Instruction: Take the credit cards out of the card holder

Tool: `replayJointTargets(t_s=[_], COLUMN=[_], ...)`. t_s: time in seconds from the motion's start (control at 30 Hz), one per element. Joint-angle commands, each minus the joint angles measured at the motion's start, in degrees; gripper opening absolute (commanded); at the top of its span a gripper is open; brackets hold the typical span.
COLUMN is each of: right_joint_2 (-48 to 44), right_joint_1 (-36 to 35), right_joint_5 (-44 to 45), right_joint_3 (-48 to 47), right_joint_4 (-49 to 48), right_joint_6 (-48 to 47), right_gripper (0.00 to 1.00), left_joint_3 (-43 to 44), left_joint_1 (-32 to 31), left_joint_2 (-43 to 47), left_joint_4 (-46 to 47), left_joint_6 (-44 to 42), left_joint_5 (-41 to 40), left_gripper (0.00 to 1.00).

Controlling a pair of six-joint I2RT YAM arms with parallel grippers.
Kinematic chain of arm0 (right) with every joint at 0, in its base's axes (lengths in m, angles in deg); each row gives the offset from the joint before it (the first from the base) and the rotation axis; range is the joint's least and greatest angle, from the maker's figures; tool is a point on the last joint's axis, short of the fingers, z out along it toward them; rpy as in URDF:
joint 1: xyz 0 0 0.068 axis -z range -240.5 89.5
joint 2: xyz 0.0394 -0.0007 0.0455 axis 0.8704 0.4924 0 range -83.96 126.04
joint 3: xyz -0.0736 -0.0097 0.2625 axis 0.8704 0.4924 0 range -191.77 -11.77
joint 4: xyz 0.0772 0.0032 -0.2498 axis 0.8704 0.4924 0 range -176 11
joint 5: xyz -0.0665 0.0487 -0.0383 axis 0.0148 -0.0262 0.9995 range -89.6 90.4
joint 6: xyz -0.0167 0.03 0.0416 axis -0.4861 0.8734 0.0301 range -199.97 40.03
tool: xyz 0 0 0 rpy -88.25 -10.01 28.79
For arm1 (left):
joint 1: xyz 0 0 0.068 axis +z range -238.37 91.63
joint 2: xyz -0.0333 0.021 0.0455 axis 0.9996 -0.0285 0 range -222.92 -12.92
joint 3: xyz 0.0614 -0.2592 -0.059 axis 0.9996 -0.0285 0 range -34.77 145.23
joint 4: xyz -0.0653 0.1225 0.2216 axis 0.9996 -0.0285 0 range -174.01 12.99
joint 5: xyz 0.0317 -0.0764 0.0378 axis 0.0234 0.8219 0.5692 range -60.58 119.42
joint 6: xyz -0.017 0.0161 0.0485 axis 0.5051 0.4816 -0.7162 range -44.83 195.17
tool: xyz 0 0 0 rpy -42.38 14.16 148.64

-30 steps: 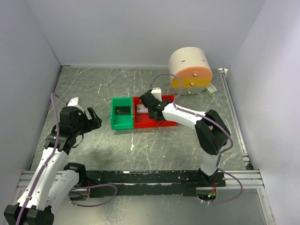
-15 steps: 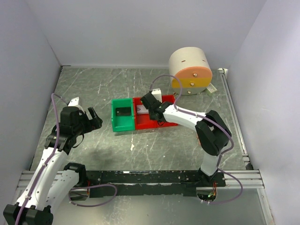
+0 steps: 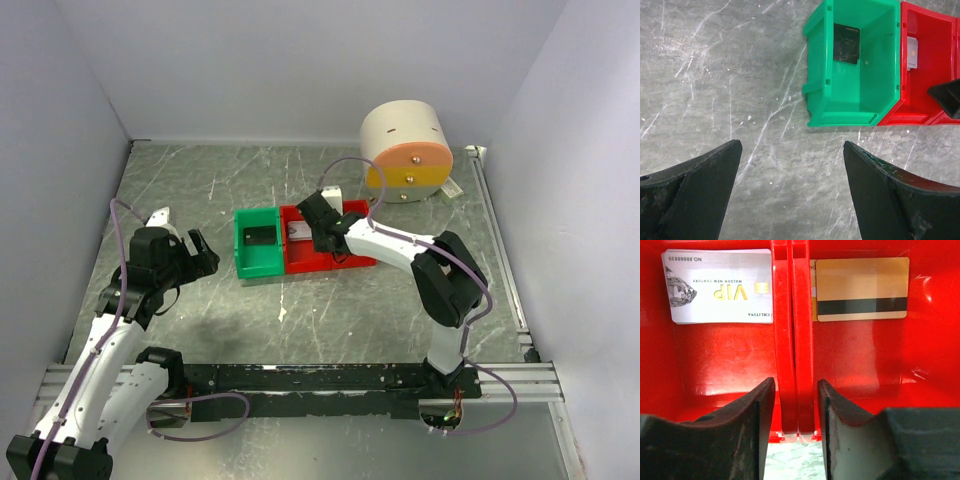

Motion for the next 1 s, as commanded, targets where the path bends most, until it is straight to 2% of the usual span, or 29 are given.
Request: replayJointTargets(t_s=[0.0,0.13,0.33,0.4,0.53,0.63,0.77,0.97], right_joint_2=[-0.8,-6.4,-20.3,-26.7,-38.6,-44.4,-46.4,-41.2], right_joint_1=[0.6,0.6,2.9,7.2,22.1,29.6,39.0,45.0], right_joint_5=[-1.7,-2.5,2.7,4.0,2.9,2.8,-2.7,-3.2], right_joint_3=[-1.2,-0.8,3.8,9.0,21.7,26.5,29.0,29.5], right_joint_4=[0.0,1.2,6.0,7.0,8.9,10.3,10.7,11.7], right_joint_6=[0.6,0.2,2.2,4.7,9.2,10.5,10.5,9.2], right_gripper=[0.47,0.65,0.79,0.84,0.91,0.95,0.98,1.0], left_joint_3=[2.0,2.0,2.1,2.0,2.1,2.1,1.9,2.0], left_joint_1=[-0.6,-0.7,-0.8,-0.8,-0.8,-0.9,-1.0,-1.0], left_joint_2=[0.5,0.1,0.1,0.2,0.3,0.6,1.0,0.7], left_joint_4=[-0.9,-0.9,-1.0,-0.9,-1.0,-1.0,-0.7,-0.8], left_joint_6=[0.3,0.1,0.2,0.2,0.2,0.3,0.1,0.0], left_joint_5=[-0.3,-0.3,-0.4,-0.4,-1.0,-1.4,-1.4,-0.5], left_gripper=[0.95,0.95,0.95,0.95,0.95,0.95,0.95,0.95])
